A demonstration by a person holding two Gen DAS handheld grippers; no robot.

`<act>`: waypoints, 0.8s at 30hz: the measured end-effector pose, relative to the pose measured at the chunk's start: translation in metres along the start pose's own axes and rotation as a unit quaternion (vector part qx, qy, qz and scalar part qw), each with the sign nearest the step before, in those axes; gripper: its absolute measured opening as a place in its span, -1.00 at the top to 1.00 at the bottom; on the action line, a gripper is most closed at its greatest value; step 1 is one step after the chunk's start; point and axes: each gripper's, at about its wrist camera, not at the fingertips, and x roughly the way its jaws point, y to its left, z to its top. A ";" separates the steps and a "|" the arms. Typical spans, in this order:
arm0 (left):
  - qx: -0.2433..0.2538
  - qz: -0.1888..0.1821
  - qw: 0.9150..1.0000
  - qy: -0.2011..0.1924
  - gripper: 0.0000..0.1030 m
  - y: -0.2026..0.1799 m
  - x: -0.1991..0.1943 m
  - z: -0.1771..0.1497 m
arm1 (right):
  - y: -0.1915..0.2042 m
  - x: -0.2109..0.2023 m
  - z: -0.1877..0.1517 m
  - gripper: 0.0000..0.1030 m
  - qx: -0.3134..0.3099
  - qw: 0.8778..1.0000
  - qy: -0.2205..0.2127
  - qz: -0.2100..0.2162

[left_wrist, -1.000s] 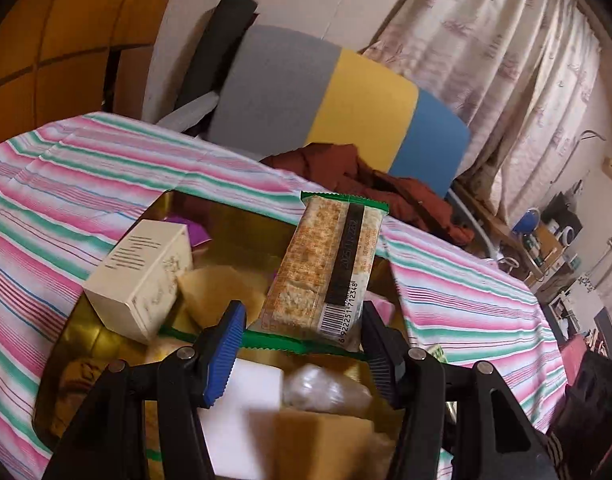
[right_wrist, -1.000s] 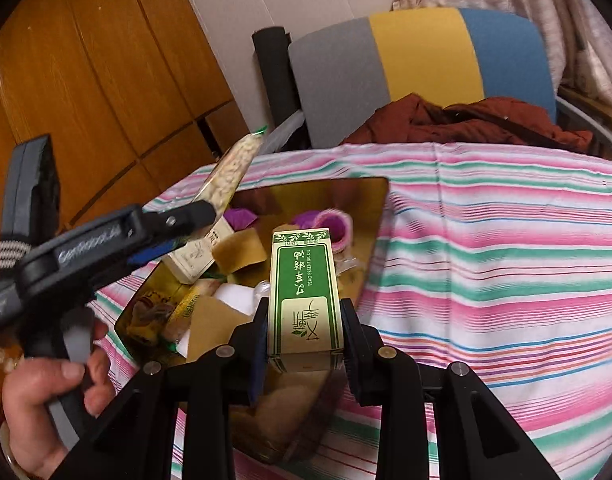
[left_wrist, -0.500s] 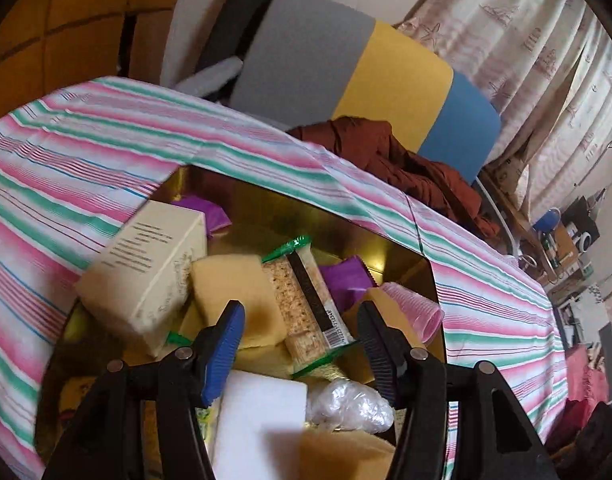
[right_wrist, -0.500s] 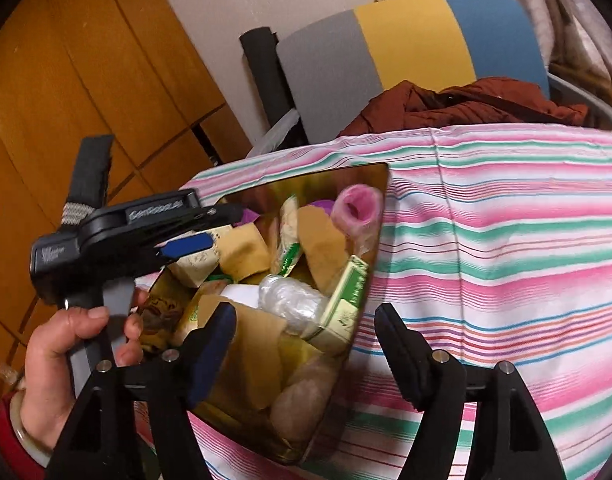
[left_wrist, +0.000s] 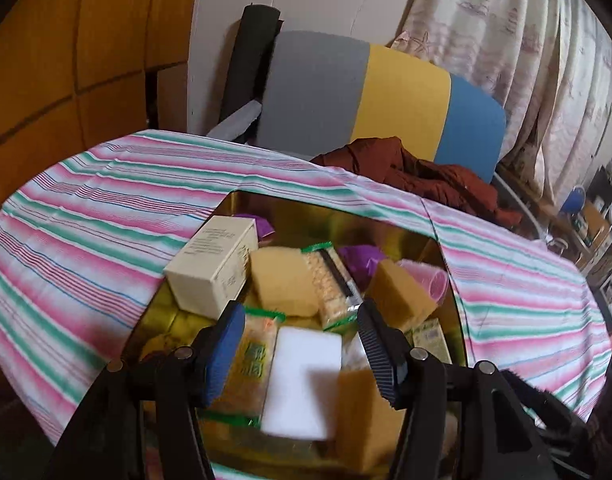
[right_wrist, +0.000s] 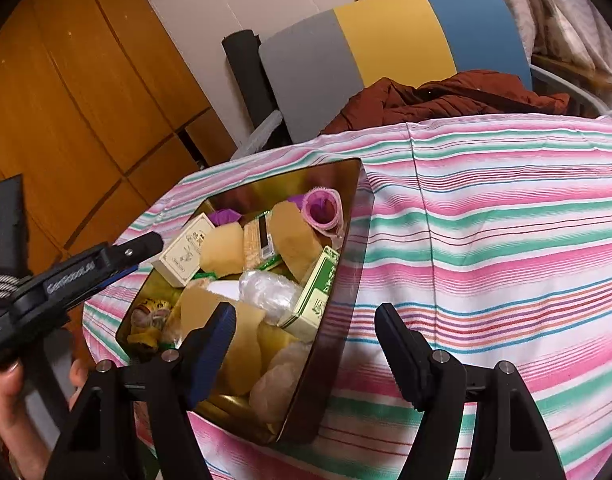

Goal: Organize objects

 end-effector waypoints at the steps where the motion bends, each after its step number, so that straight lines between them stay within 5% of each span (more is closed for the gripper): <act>1: 0.006 0.004 1.000 0.000 -0.16 0.000 -0.004 -0.002 | 0.002 -0.001 -0.001 -0.46 -0.003 1.000 0.001 0.000; 8: 0.049 0.058 0.997 -0.001 -0.16 0.002 -0.024 -0.011 | 0.028 -0.005 0.008 -0.99 -0.025 0.999 0.005 -0.019; 24: 0.049 0.132 0.990 -0.010 -0.15 0.023 -0.048 -0.023 | 0.079 0.002 0.017 -1.00 -0.064 0.990 0.021 -0.127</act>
